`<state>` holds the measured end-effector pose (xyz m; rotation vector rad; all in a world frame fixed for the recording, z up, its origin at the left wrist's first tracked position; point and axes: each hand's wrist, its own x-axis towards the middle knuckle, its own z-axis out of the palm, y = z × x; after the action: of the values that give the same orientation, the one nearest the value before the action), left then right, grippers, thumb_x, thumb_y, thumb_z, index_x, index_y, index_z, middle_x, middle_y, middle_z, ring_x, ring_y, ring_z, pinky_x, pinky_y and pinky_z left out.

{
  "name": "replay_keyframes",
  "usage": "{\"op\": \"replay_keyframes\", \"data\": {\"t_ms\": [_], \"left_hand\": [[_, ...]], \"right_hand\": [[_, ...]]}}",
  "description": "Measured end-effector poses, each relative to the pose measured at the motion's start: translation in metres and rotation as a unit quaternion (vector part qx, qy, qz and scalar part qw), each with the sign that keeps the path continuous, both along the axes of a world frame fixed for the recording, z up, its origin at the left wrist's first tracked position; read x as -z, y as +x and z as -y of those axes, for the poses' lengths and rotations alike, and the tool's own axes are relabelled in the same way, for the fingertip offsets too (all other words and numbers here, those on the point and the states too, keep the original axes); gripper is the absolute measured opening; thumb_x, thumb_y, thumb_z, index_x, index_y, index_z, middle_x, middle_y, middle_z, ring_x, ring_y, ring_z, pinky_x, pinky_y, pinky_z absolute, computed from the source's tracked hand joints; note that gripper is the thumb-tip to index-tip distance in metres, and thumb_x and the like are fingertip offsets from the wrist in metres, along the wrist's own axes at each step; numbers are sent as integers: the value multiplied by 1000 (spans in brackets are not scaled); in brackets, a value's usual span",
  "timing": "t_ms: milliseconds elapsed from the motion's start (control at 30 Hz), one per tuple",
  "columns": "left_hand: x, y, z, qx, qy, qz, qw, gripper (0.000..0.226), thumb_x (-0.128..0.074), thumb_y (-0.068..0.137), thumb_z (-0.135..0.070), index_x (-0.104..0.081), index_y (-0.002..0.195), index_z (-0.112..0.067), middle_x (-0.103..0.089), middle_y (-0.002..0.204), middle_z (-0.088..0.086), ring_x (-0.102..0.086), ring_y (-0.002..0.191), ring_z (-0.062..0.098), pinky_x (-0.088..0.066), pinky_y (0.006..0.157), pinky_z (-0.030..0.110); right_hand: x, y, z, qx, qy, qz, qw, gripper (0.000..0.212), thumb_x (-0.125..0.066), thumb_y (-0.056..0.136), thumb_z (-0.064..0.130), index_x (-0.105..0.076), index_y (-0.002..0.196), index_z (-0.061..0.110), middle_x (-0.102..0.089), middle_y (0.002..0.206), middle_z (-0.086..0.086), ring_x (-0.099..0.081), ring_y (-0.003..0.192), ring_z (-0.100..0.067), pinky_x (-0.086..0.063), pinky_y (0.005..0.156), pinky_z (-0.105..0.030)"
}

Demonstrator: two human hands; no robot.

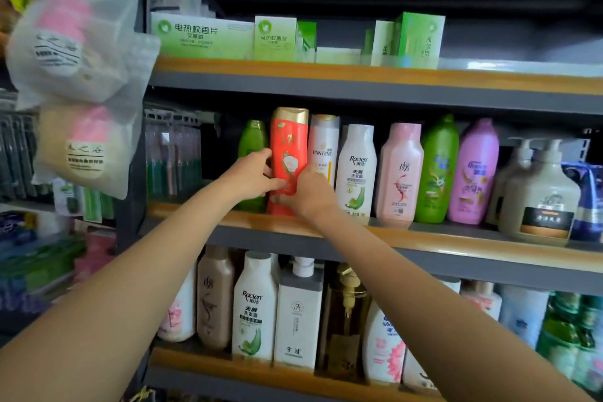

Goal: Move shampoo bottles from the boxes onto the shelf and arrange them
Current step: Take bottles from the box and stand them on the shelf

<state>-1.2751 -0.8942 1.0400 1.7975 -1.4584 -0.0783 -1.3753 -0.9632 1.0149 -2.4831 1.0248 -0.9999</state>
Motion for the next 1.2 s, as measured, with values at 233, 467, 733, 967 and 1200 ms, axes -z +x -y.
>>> {"op": "replay_keyframes", "data": {"t_ms": [233, 467, 733, 967, 1200], "left_hand": [[11, -1, 4, -91, -26, 57, 994, 46, -69, 82, -21, -50, 123, -13, -65, 105, 8, -61, 97, 25, -48, 86, 34], [19, -1, 5, -109, -26, 25, 993, 46, -65, 84, -18, -45, 126, -14, -62, 110, 7, -59, 100, 25, -46, 80, 33], [15, 2, 2, -111, 38, 67, 991, 34, -56, 89, -18, -48, 121, -8, -59, 120, 10, -56, 108, 28, -46, 92, 38], [23, -9, -10, -167, -35, 107, 980, 39, -55, 88, -16, -46, 126, -12, -58, 122, 7, -57, 109, 28, -47, 92, 40], [41, -75, -20, -50, -230, 190, 953, 29, -47, 84, -3, -54, 112, -7, -56, 114, 6, -55, 103, 21, -45, 84, 33]], "right_hand": [[-5, 7, -2, 37, 23, -7, 999, 69, -77, 74, 32, -40, 122, 1, -56, 120, -15, -56, 111, -31, -44, 82, -33], [-3, 9, -9, 26, 27, 4, 999, 58, -71, 81, 22, -38, 123, -2, -52, 124, -18, -52, 116, -32, -44, 87, -34], [-3, 20, -9, 39, 27, 16, 999, 44, -60, 89, 14, -39, 124, -2, -53, 124, -18, -55, 114, -33, -47, 88, -34], [-6, 18, -9, 38, 51, 19, 998, 52, -67, 85, 16, -37, 125, 0, -54, 124, -17, -56, 113, -31, -46, 87, -33], [-5, -88, -45, 7, -166, 52, 985, 24, -56, 88, 25, -57, 103, 6, -68, 89, -9, -63, 84, -24, -45, 70, -30]]}}
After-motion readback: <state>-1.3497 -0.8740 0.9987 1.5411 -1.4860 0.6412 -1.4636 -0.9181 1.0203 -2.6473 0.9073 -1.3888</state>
